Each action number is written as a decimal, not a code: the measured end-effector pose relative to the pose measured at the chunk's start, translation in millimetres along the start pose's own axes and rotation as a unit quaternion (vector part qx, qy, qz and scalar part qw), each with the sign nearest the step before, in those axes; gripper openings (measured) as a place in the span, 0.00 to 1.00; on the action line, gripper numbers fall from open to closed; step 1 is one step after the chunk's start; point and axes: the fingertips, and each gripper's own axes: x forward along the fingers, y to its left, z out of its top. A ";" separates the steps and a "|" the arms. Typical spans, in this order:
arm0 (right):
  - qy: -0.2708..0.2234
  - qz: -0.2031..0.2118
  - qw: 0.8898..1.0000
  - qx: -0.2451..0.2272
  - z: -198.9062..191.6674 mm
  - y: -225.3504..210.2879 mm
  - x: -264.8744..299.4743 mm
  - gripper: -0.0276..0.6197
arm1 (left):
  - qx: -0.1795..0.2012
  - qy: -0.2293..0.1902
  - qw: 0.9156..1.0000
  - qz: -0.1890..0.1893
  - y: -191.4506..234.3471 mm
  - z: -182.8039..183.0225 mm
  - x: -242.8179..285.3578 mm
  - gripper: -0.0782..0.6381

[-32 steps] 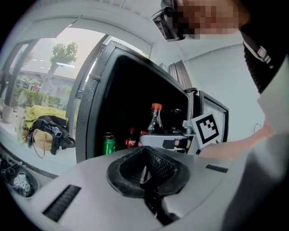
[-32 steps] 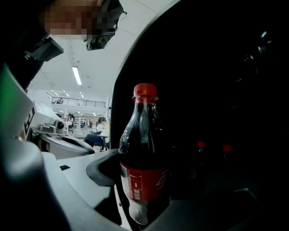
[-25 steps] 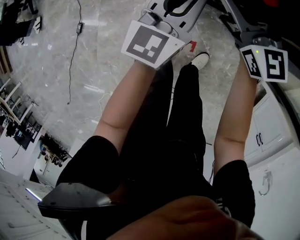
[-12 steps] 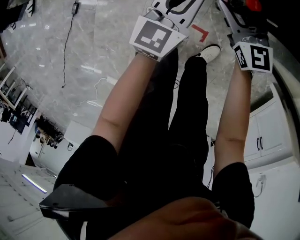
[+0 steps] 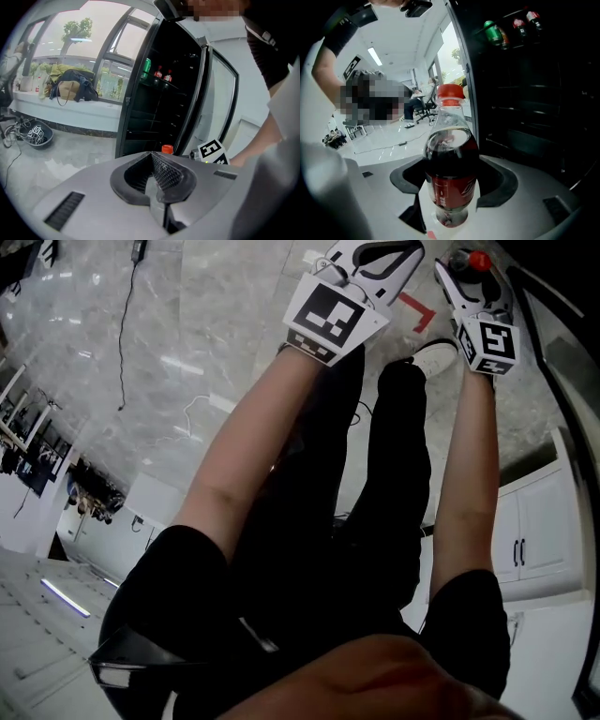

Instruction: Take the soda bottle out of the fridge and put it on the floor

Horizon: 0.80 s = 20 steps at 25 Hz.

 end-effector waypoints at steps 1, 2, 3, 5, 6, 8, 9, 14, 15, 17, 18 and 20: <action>0.011 0.001 1.000 0.002 -16.3 -0.7 6.1 0.52 | -0.001 0.006 1.000 -0.001 1.1 -9.7 2.6 0.11; 0.020 0.002 1.000 0.004 -31.5 -1.7 12.6 0.52 | -0.003 0.011 1.000 -0.003 2.8 -18.8 5.2 0.11; 0.029 0.003 1.000 0.005 -45.4 -3.6 19.7 0.52 | -0.003 0.014 1.000 -0.004 5.3 -27.0 8.2 0.11; 0.043 0.000 0.999 0.007 -70.2 -9.8 34.6 0.52 | -0.001 0.018 1.000 -0.006 11.7 -40.5 15.0 0.11; 0.051 -0.002 0.999 0.007 -82.0 -12.3 40.7 0.52 | 0.000 0.020 1.000 -0.006 14.5 -46.7 18.0 0.11; 0.067 -0.003 0.998 0.004 -105.0 -15.8 50.7 0.52 | 0.000 0.025 1.000 -0.006 19.2 -59.4 23.5 0.11; 0.074 -0.002 0.997 0.001 -114.9 -17.8 56.3 0.52 | -0.001 0.026 1.000 -0.006 21.9 -65.2 26.6 0.11; 0.089 0.009 0.996 -0.018 -142.2 -20.8 88.9 0.52 | 0.001 0.028 1.000 -0.006 31.8 -88.4 37.9 0.11; 0.093 0.011 0.995 -0.025 -147.9 -21.1 94.6 0.52 | 0.002 0.029 1.000 -0.006 33.2 -92.8 38.7 0.11; 0.100 0.014 0.994 -0.036 -157.5 -21.5 104.4 0.52 | 0.002 0.029 1.000 -0.006 36.5 -99.7 39.8 0.11; 0.103 0.014 0.994 -0.039 -161.8 -21.5 107.9 0.52 | 0.001 0.029 1.000 -0.006 37.8 -102.0 39.8 0.11; 0.110 0.013 0.993 -0.042 -173.4 -22.2 112.2 0.52 | -0.001 0.026 1.000 -0.005 39.7 -105.4 38.8 0.11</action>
